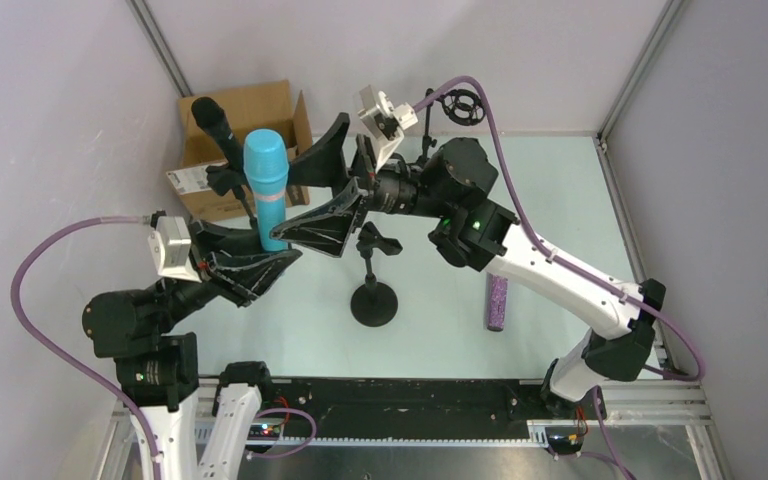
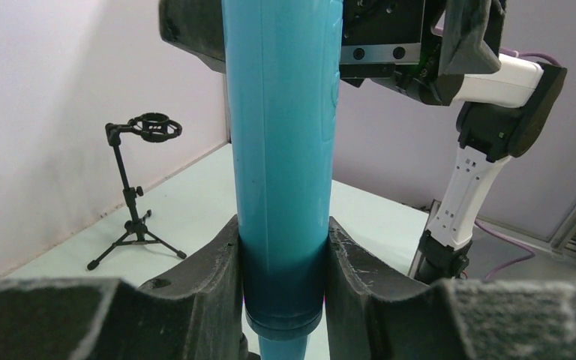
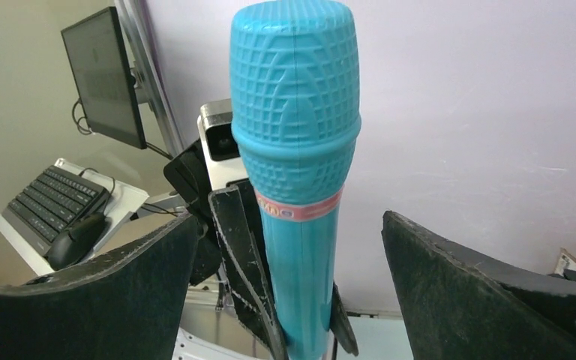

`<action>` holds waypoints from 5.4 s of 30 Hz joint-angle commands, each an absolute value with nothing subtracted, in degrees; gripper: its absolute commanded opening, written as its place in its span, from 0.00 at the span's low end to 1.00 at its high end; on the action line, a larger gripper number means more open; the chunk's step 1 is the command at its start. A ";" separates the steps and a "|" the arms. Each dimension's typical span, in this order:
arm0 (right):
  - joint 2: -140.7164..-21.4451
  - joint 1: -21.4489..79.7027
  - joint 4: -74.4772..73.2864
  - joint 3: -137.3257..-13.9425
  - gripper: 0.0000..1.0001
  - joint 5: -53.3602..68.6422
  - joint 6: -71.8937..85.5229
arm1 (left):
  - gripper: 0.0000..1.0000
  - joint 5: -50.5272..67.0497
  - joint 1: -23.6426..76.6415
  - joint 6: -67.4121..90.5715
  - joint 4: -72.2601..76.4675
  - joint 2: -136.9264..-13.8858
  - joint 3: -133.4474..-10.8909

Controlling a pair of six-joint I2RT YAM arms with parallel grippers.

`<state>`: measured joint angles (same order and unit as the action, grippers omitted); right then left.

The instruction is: Attach the microphones to the stand

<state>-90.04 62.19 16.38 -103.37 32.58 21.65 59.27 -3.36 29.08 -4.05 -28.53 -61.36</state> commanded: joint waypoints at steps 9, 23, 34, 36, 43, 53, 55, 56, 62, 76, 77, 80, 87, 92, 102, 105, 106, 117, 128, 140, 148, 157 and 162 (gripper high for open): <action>-96.22 62.80 18.35 -111.79 0.71 38.34 27.64 | 0.00 60.02 -2.23 28.90 -4.07 -28.84 -61.51; -91.10 60.92 16.72 -107.55 0.07 35.51 24.80 | 0.90 61.25 -1.67 24.85 -3.95 -29.13 -60.69; -71.60 51.80 -3.19 -91.04 0.00 15.82 14.06 | 1.00 68.18 -1.48 4.17 -5.51 -35.54 -51.59; -66.67 50.17 -5.00 -84.48 0.00 12.52 13.59 | 1.00 68.58 -0.77 0.75 -5.53 -40.12 -51.93; -55.57 47.91 -12.76 -71.75 0.00 6.35 14.60 | 1.00 72.48 6.94 -7.41 -6.26 -50.51 -55.07; -54.55 45.16 -11.96 -67.41 0.00 6.58 19.90 | 1.00 76.54 12.05 -12.04 -6.90 -63.28 -60.98; -54.66 45.21 -8.10 -64.12 0.00 7.15 21.90 | 1.00 77.89 13.05 -12.35 -6.85 -64.67 -61.33; -54.80 45.19 -6.18 -62.46 0.00 7.46 22.88 | 1.00 78.36 13.34 -12.46 -6.90 -65.12 -61.43; -55.59 45.12 -3.97 -61.01 0.00 7.33 22.76 | 1.00 81.01 15.81 -13.36 -6.86 -70.68 -65.00; -54.66 42.40 -1.30 -61.04 0.00 11.04 24.04 | 1.00 80.19 17.58 -17.69 -6.59 -68.17 -60.44; -54.73 42.15 -0.76 -61.06 0.00 11.23 24.20 | 1.00 78.91 17.58 -18.99 -6.57 -67.58 -60.19; -54.80 41.82 1.39 -61.03 0.00 11.81 24.86 | 1.00 76.79 17.63 -22.65 -6.73 -66.44 -58.85; -54.97 41.76 3.50 -61.02 0.00 11.14 24.87 | 0.84 76.20 17.71 -25.67 -6.73 -65.35 -58.81; -55.18 41.80 4.83 -61.03 0.00 10.31 24.95 | 0.62 77.26 18.26 -25.04 -6.77 -65.03 -59.20; -52.86 46.15 10.40 -60.18 0.00 -0.71 20.72 | 0.05 76.68 20.01 -22.06 -6.86 -63.48 -57.52; -52.70 50.99 16.09 -58.37 0.00 -8.48 15.78 | 0.00 73.99 20.32 -21.76 -6.91 -62.22 -56.82; -52.85 51.99 17.01 -57.53 0.00 -11.17 14.97 | 0.00 73.38 20.40 -21.69 -6.92 -61.96 -56.44; -53.14 62.06 34.90 -44.61 0.00 -28.86 9.26 | 0.00 64.70 21.09 -22.56 -7.12 -58.74 -53.37; -59.64 65.83 52.73 -41.08 0.00 -36.75 7.81 | 0.00 59.15 21.19 -21.35 -7.12 -57.82 -53.00; -69.45 72.49 69.35 -41.04 0.00 -45.56 -3.52 | 0.00 53.91 21.41 -21.52 -7.26 -55.60 -51.19; -69.48 72.57 69.82 -41.04 0.00 -45.30 -4.66 | 0.00 54.09 21.69 -21.87 -7.34 -55.12 -50.91; -70.10 72.54 68.90 -41.00 0.00 -46.63 -4.06 | 0.21 54.84 22.50 -25.30 -9.28 -53.92 -50.84; -70.51 72.50 68.82 -40.88 0.00 -46.65 -3.15 | 0.10 54.94 22.51 -25.81 -9.69 -53.87 -50.88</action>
